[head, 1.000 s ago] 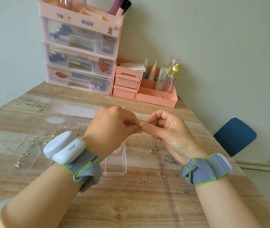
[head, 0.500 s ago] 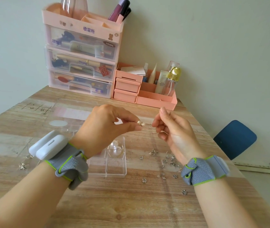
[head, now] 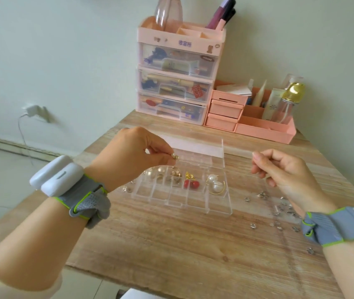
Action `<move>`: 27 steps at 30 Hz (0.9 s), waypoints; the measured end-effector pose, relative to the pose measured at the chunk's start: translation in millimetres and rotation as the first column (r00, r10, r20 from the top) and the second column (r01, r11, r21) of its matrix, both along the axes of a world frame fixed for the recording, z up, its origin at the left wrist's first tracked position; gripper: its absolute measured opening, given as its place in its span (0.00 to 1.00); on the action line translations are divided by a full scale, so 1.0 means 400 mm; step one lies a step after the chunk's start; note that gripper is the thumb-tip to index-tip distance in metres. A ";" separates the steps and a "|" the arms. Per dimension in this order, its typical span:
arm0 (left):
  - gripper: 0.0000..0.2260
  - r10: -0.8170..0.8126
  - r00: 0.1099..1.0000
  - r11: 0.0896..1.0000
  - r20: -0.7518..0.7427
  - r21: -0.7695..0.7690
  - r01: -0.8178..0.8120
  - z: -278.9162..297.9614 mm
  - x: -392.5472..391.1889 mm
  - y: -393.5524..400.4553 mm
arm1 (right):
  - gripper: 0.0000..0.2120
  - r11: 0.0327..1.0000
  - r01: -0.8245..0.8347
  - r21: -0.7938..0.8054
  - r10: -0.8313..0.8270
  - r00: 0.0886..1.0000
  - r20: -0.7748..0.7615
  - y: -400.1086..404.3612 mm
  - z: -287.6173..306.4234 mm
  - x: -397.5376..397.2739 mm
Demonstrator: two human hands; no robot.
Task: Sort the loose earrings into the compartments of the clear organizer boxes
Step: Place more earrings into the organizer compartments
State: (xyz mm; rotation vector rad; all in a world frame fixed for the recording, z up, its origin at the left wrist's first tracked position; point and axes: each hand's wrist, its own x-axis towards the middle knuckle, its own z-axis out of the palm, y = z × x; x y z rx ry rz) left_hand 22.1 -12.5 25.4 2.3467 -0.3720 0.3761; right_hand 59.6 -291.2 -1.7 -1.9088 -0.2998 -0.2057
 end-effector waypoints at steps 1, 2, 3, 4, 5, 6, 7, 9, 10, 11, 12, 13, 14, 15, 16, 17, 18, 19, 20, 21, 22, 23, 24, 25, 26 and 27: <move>0.03 0.014 1.000 1.000 -0.006 0.012 -0.014 0.000 -0.003 0.012 | 0.11 1.000 0.005 -0.006 -0.005 1.000 0.001 -0.001 -0.001 0.001; 0.03 0.027 1.000 0.999 -0.015 0.039 -0.026 -0.001 -0.007 0.022 | 0.11 1.000 0.008 -0.014 -0.008 1.000 0.002 -0.002 -0.003 0.002; 0.03 0.036 0.999 0.997 -0.024 0.074 -0.035 -0.002 -0.010 0.030 | 0.11 1.000 0.008 -0.027 -0.008 1.000 0.004 -0.002 -0.003 0.002; 0.03 0.044 0.998 0.993 -0.033 0.115 -0.040 -0.003 -0.012 0.035 | 0.11 0.999 0.010 -0.043 -0.009 1.000 0.006 -0.004 -0.005 0.003; 0.03 0.054 0.998 0.986 -0.041 0.161 -0.047 -0.004 -0.015 0.039 | 0.11 0.998 0.009 -0.058 -0.009 1.000 0.005 -0.002 -0.006 0.004; 0.03 0.059 0.997 0.977 -0.047 0.206 -0.048 -0.005 -0.017 0.040 | 0.11 0.998 0.014 -0.069 -0.013 1.000 0.004 -0.003 -0.007 0.005; 0.02 0.063 0.997 0.966 -0.054 0.253 -0.047 -0.005 -0.019 0.042 | 0.11 0.997 0.018 -0.077 -0.018 1.000 0.004 -0.003 -0.008 0.006; 0.02 0.065 0.996 0.939 -0.056 0.340 -0.042 -0.008 -0.021 0.042 | 0.10 0.996 0.030 -0.089 -0.029 1.000 0.007 -0.003 -0.010 0.007; 0.02 0.070 0.996 0.925 -0.057 0.378 -0.044 -0.008 -0.020 0.044 | 0.10 0.995 0.034 -0.095 -0.033 0.999 0.010 -0.002 -0.010 0.008; 0.02 0.074 0.996 0.911 -0.058 0.410 -0.044 -0.009 -0.020 0.041 | 0.09 0.994 0.040 -0.102 -0.039 0.999 0.012 -0.004 -0.010 0.006; 0.01 0.080 0.995 0.898 -0.055 0.438 -0.048 -0.010 -0.020 0.041 | 0.09 0.993 0.042 -0.107 -0.041 0.999 0.016 -0.004 -0.010 0.006; 0.01 0.086 0.995 0.885 -0.047 0.462 -0.054 -0.009 -0.020 0.041 | 0.09 0.993 0.044 -0.109 -0.042 0.999 0.018 -0.003 -0.009 0.004; 0.01 0.090 0.995 0.874 -0.037 0.483 -0.061 -0.009 -0.020 0.041 | 0.10 0.993 0.047 -0.111 -0.045 0.999 0.020 -0.004 -0.009 0.004; 0.01 0.096 0.995 0.859 -0.025 0.508 -0.070 -0.007 -0.020 0.042 | 0.10 0.992 0.048 -0.114 -0.047 0.999 0.020 -0.001 -0.009 0.004; 0.01 0.099 0.995 0.841 -0.013 0.536 -0.077 -0.007 -0.019 0.040 | 0.10 0.992 0.051 -0.118 -0.049 0.999 0.021 -0.003 -0.010 0.004; 0.02 0.104 0.995 0.822 -0.004 0.564 -0.083 -0.005 -0.019 0.041 | 0.10 0.991 0.051 -0.120 -0.049 0.999 0.022 -0.002 -0.010 0.004; 0.02 0.107 0.994 0.809 0.002 0.581 -0.088 -0.004 -0.019 0.041 | 0.10 0.991 0.050 -0.121 -0.047 0.999 0.022 -0.001 -0.011 0.005; 0.02 0.108 0.994 0.805 0.003 0.587 -0.089 -0.003 -0.019 0.041 | 0.10 0.991 0.050 -0.123 -0.047 0.999 0.023 0.000 -0.011 0.006; 0.02 0.108 0.994 0.803 0.001 0.589 -0.087 -0.003 -0.018 0.041 | 0.09 0.991 0.049 -0.125 -0.046 0.999 0.025 0.000 -0.011 0.006; 0.02 0.108 0.994 0.801 -0.003 0.592 -0.086 -0.003 -0.019 0.042 | 0.09 0.991 0.047 -0.125 -0.044 0.999 0.026 0.001 -0.011 0.006; 0.02 0.108 0.994 0.796 -0.006 0.599 -0.083 -0.003 -0.019 0.043 | 0.09 0.992 0.045 -0.122 -0.042 0.999 0.027 0.001 -0.011 0.007; 0.03 0.108 0.994 0.792 -0.007 0.605 -0.082 -0.002 -0.019 0.042 | 0.09 0.992 0.043 -0.119 -0.040 0.999 0.026 0.001 -0.011 0.006; 0.03 0.108 0.994 0.789 -0.007 0.609 -0.081 -0.002 -0.019 0.043 | 0.09 0.992 0.041 -0.117 -0.039 0.999 0.024 0.001 -0.011 0.007; 0.03 0.110 0.994 0.787 -0.009 0.612 -0.082 -0.002 -0.019 0.042 | 0.09 0.992 0.040 -0.117 -0.038 0.999 0.024 0.002 -0.010 0.007; 0.03 0.113 0.993 0.786 -0.011 0.613 -0.083 -0.001 -0.019 0.041 | 0.09 0.992 0.040 -0.117 -0.038 0.999 0.025 0.002 -0.011 0.007; 0.03 0.118 0.993 0.786 -0.017 0.613 -0.083 -0.001 -0.018 0.041 | 0.09 0.992 0.040 -0.116 -0.038 0.999 0.025 0.003 -0.011 0.007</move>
